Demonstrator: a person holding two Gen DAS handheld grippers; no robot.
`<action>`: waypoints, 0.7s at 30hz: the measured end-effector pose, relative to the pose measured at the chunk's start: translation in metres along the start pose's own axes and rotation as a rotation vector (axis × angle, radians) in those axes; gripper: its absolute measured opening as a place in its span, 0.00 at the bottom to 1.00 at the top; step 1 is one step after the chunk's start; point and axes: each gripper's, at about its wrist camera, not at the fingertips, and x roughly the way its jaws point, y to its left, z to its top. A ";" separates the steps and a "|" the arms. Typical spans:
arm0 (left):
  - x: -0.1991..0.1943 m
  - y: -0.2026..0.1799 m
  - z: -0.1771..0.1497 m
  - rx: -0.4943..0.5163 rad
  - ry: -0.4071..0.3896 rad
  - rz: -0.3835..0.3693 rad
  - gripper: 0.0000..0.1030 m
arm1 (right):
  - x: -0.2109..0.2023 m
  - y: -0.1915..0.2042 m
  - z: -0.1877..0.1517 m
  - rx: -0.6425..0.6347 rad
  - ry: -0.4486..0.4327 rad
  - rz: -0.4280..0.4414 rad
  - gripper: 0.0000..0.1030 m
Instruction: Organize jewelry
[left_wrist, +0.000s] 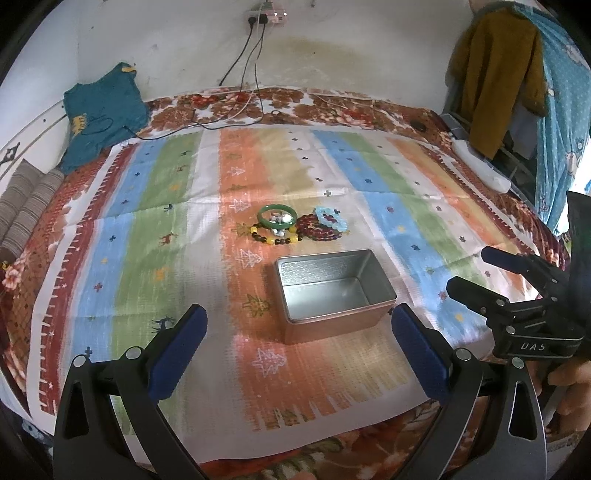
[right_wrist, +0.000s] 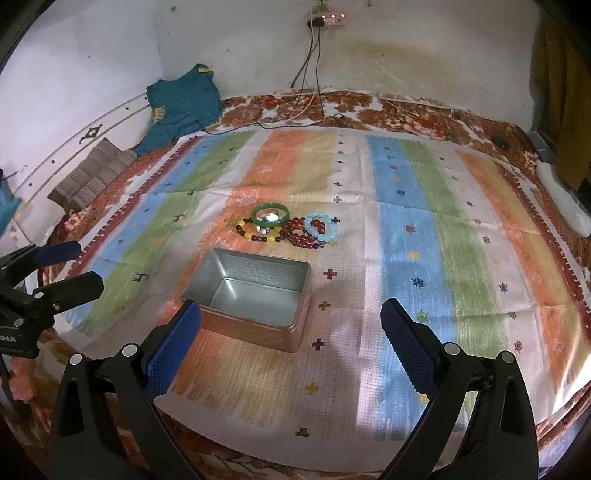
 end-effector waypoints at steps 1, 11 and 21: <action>0.001 0.000 0.000 0.001 0.001 0.009 0.95 | 0.000 -0.001 0.000 0.000 0.000 0.000 0.96; 0.007 0.001 0.010 -0.001 0.005 0.052 0.95 | 0.002 0.000 0.001 0.000 0.003 -0.008 0.96; 0.013 0.003 0.025 0.016 -0.020 0.117 0.95 | 0.016 -0.007 0.013 -0.004 0.028 -0.014 0.96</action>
